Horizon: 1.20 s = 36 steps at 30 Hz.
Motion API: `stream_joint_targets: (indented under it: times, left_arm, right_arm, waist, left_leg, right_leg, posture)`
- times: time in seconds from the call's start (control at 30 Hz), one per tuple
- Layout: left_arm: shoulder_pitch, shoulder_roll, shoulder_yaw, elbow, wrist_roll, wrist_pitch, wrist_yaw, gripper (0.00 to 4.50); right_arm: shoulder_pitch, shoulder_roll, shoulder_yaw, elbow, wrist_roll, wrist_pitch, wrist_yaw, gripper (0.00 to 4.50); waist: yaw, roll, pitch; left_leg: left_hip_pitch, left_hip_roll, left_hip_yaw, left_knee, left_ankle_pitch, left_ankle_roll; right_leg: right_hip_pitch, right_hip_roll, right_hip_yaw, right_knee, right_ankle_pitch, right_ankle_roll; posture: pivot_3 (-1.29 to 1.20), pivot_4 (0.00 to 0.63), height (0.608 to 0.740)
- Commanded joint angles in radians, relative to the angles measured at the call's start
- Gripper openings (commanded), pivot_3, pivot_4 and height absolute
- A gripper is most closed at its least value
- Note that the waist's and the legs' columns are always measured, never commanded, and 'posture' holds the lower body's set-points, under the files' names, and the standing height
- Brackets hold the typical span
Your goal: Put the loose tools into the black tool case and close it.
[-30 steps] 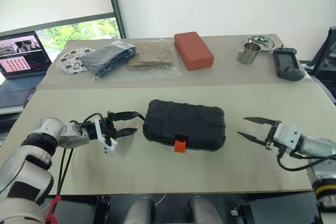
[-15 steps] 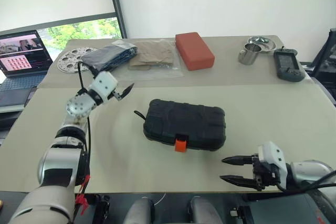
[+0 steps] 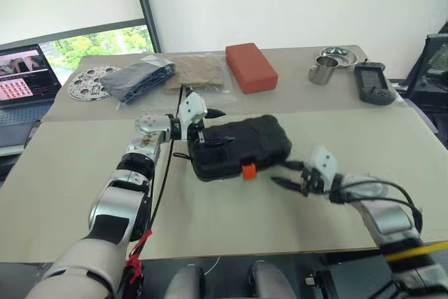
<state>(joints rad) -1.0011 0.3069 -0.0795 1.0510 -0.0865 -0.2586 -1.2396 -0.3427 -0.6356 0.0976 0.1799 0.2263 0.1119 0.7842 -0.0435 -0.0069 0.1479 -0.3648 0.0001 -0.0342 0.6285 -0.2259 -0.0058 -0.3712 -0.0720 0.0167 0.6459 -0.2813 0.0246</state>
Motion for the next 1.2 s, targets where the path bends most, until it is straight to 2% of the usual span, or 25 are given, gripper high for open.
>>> stream_joint_targets:
  times: [0.03, 0.17, 0.27, 0.43, 0.57, 0.67, 0.8, 0.97, 1.03, 1.07, 1.13, 1.2]
  left_arm:
    - [-0.015, -0.003, -0.001, 0.009, 0.014, 0.001, 0.001, 4.47]
    - [-0.016, -0.013, -0.009, 0.015, 0.029, -0.005, 0.017, 4.47]
    - [-0.013, -0.027, -0.015, 0.014, 0.039, -0.003, 0.033, 4.47]
    - [0.017, -0.041, -0.042, -0.008, 0.068, -0.003, 0.049, 4.47]
    - [0.038, -0.046, -0.050, -0.022, 0.077, 0.002, 0.056, 4.47]
    - [0.047, -0.049, -0.063, -0.031, 0.088, -0.005, 0.061, 4.47]
    - [0.055, -0.054, -0.077, -0.046, 0.094, -0.004, 0.062, 4.47]
    - [0.051, -0.056, -0.082, -0.045, 0.095, -0.003, 0.066, 4.47]
    - [0.047, -0.056, -0.083, -0.040, 0.097, -0.006, 0.070, 4.50]
    - [0.045, -0.057, -0.083, -0.038, 0.097, -0.006, 0.072, 4.50]
    - [0.043, -0.057, -0.084, -0.037, 0.097, -0.007, 0.074, 4.50]
    - [0.043, -0.057, -0.085, -0.036, 0.097, -0.008, 0.076, 4.50]
  right_arm:
    - [-0.096, 0.031, -0.061, 0.111, -0.052, -0.091, -0.082, 2.70]
    - [-0.086, 0.052, -0.076, 0.088, -0.056, -0.072, -0.104, 2.70]
    - [-0.025, 0.058, -0.094, -0.040, -0.025, 0.026, -0.118, 2.70]
    - [0.167, 0.051, -0.112, -0.471, 0.108, 0.392, -0.172, 2.70]
    - [0.216, 0.073, -0.057, -0.664, 0.079, 0.603, -0.279, 2.70]
    - [0.203, 0.105, -0.014, -0.710, 0.049, 0.675, -0.336, 2.70]
    - [0.159, 0.168, 0.007, -0.705, 0.040, 0.733, -0.395, 2.70]
    - [0.116, 0.195, 0.017, -0.683, 0.024, 0.738, -0.409, 2.70]
    - [0.100, 0.200, 0.020, -0.673, 0.020, 0.734, -0.410, 2.18]
    - [0.093, 0.202, 0.020, -0.667, 0.016, 0.730, -0.413, 2.08]
    - [0.085, 0.200, 0.023, -0.659, 0.010, 0.726, -0.411, 1.35]
    - [0.079, 0.203, 0.026, -0.653, 0.009, 0.724, -0.410, 1.25]
  waist:
    - [0.002, 0.000, 0.000]
    - [0.007, 0.001, -0.001]
    - [0.009, 0.002, -0.001]
    - [0.026, 0.003, -0.002]
    - [0.027, 0.003, -0.002]
    - [0.027, 0.003, -0.006]
    - [0.028, 0.003, -0.008]
    - [0.029, 0.002, -0.011]
    - [0.029, 0.003, -0.011]
    - [0.029, 0.003, -0.011]
    - [0.029, 0.002, -0.011]
    - [0.029, 0.002, -0.011]
  left_leg:
    - [0.000, 0.000, 0.000, 0.000, 0.000, 0.000]
    - [-0.002, 0.000, -0.003, -0.001, 0.000, 0.001]
    - [-0.004, -0.001, -0.003, -0.001, -0.001, 0.001]
    - [-0.004, -0.002, -0.004, -0.001, -0.001, 0.001]
    - [-0.004, -0.002, -0.004, -0.001, -0.001, 0.001]
    - [-0.003, -0.002, -0.004, -0.001, -0.001, 0.001]
    - [-0.003, -0.002, -0.005, 0.000, -0.001, 0.001]
    - [-0.004, -0.002, -0.006, 0.000, -0.001, 0.001]
    - [-0.004, -0.002, -0.006, 0.000, -0.001, 0.001]
    - [-0.004, -0.002, -0.006, 0.000, -0.001, 0.001]
    - [-0.004, -0.002, -0.006, 0.000, -0.001, 0.001]
    - [-0.004, -0.002, -0.006, 0.000, -0.001, 0.001]
  right_leg:
    - [0.000, 0.000, 0.000, 0.000, 0.003, -0.004]
    - [0.000, 0.001, 0.000, 0.000, 0.004, -0.007]
    - [0.000, 0.000, 0.000, 0.001, 0.004, -0.007]
    - [0.000, -0.001, -0.001, 0.000, 0.004, -0.006]
    - [0.001, -0.001, -0.001, -0.004, 0.003, -0.006]
    - [0.001, -0.001, -0.001, -0.004, -0.001, 0.002]
    - [0.001, -0.001, -0.001, -0.004, -0.001, 0.002]
    - [0.001, -0.001, -0.001, -0.004, -0.001, 0.002]
    - [0.001, -0.001, -0.001, -0.004, -0.001, 0.002]
    - [0.001, 0.000, -0.001, -0.004, -0.001, 0.002]
    - [0.001, 0.000, -0.001, -0.004, -0.001, 0.002]
    - [0.001, 0.000, -0.001, -0.004, -0.001, 0.002]
  posture:
    - [0.00, 0.150, 0.707]
    - [0.00, 0.150, 0.707]
    - [0.00, 0.150, 0.707]
    - [0.00, 0.150, 0.707]
    - [0.00, 0.150, 0.707]
    - [0.00, 0.150, 0.707]
    - [0.00, 0.150, 0.707]
    - [0.00, 0.150, 0.707]
    - [0.00, 0.150, 0.707]
    - [0.00, 0.150, 0.707]
    - [0.00, 0.150, 0.707]
    - [0.00, 0.150, 0.707]
